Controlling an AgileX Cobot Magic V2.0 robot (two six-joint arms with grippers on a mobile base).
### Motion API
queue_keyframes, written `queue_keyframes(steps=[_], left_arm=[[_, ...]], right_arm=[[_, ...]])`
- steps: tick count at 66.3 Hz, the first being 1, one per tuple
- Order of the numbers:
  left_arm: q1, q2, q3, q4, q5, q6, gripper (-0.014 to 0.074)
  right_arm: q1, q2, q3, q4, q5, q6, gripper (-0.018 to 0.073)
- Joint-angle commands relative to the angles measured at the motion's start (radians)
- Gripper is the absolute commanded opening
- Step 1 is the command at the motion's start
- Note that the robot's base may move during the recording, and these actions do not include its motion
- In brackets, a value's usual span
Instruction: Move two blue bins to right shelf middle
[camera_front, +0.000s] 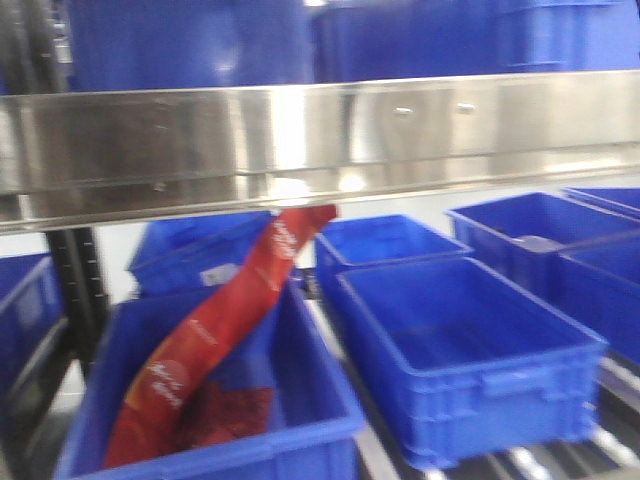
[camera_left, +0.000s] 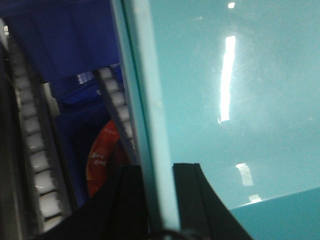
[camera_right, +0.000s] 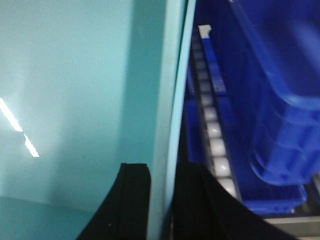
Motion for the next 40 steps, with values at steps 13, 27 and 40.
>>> queue_keyframes(steps=[13, 27, 40], left_arm=[[-0.005, -0.013, -0.016, -0.039, -0.074, 0.015, -0.0111], [-0.005, -0.013, -0.016, -0.039, -0.074, 0.015, -0.0111], [-0.005, -0.013, -0.016, -0.039, -0.074, 0.015, -0.0111]], right_arm=[[0.007, -0.023, -0.020, 0.017, -0.098, -0.027, -0.0167], [0.007, -0.023, -0.020, 0.017, -0.098, -0.027, -0.0167], [0.007, -0.023, -0.020, 0.017, -0.098, -0.027, -0.0167]])
